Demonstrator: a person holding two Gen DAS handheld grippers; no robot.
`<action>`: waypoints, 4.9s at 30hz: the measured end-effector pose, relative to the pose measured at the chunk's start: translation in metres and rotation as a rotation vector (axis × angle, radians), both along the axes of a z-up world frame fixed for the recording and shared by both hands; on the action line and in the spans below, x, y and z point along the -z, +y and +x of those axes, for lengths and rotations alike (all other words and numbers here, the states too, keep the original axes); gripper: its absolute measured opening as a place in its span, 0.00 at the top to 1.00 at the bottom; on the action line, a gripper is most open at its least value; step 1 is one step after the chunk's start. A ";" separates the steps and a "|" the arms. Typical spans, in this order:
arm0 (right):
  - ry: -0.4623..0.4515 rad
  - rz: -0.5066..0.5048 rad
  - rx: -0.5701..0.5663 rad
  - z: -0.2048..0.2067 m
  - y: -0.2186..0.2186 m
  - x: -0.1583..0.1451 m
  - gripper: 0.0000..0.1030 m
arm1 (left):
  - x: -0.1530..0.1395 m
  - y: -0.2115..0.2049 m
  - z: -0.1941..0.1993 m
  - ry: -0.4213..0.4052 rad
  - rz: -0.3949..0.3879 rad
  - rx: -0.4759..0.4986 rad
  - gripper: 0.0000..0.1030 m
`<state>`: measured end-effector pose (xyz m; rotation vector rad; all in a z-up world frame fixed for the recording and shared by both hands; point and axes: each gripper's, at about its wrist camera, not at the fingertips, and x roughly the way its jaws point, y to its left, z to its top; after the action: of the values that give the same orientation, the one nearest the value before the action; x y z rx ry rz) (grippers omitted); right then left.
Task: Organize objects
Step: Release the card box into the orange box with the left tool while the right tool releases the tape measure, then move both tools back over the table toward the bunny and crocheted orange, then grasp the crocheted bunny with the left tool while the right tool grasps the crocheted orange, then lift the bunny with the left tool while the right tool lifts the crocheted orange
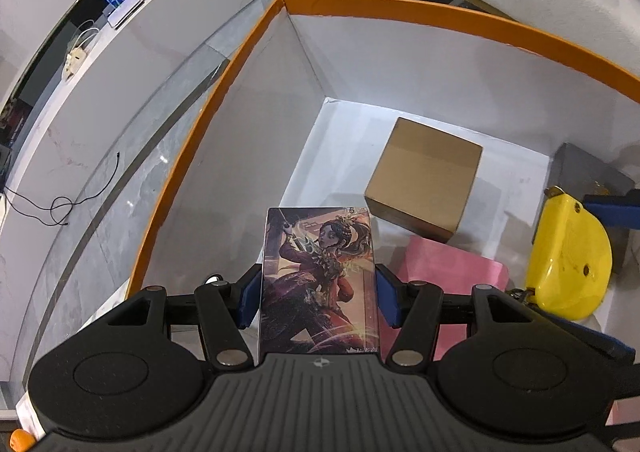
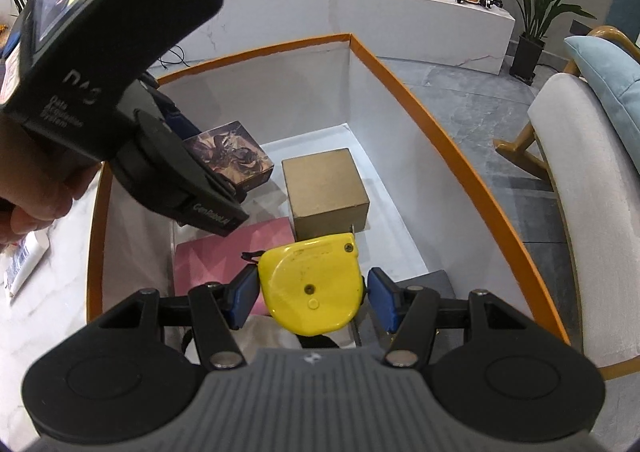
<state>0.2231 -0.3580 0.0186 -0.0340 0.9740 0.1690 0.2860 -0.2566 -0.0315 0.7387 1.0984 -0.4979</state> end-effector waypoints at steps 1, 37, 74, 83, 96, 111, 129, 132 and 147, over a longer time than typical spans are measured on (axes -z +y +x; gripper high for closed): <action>0.002 0.000 0.000 0.000 0.000 0.001 0.41 | 0.000 0.001 0.000 0.002 -0.003 -0.004 0.35; -0.167 0.043 0.038 0.000 0.015 -0.025 0.37 | -0.074 0.036 0.008 -0.097 -0.247 -0.038 0.32; -0.394 0.064 -0.175 -0.037 0.109 -0.039 0.34 | -0.024 0.300 -0.104 -0.483 -0.433 -0.599 0.14; -0.400 0.003 -0.274 -0.050 0.166 -0.011 0.28 | -0.009 0.307 -0.092 -0.424 -0.439 -0.638 0.10; -0.454 -0.177 -0.340 -0.053 0.197 0.039 0.28 | 0.012 0.311 -0.083 -0.375 -0.382 -0.712 0.09; -0.352 -0.322 -0.321 -0.038 0.215 0.087 0.45 | 0.017 0.327 -0.083 -0.236 -0.441 -0.767 0.14; -0.061 -0.127 -0.479 -0.068 0.206 0.063 0.46 | 0.009 0.283 -0.160 -0.020 -0.443 -0.428 0.25; -0.050 -0.149 -0.494 -0.072 0.206 0.064 0.45 | 0.011 0.275 -0.163 -0.030 -0.422 -0.421 0.20; -0.044 -0.166 -0.469 -0.062 0.207 0.072 0.37 | 0.022 0.293 -0.139 0.020 -0.527 -0.764 0.11</action>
<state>0.1608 -0.1513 -0.0530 -0.4190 0.9217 0.5156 0.1465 0.0364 -0.0532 -0.1644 1.1081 -0.1184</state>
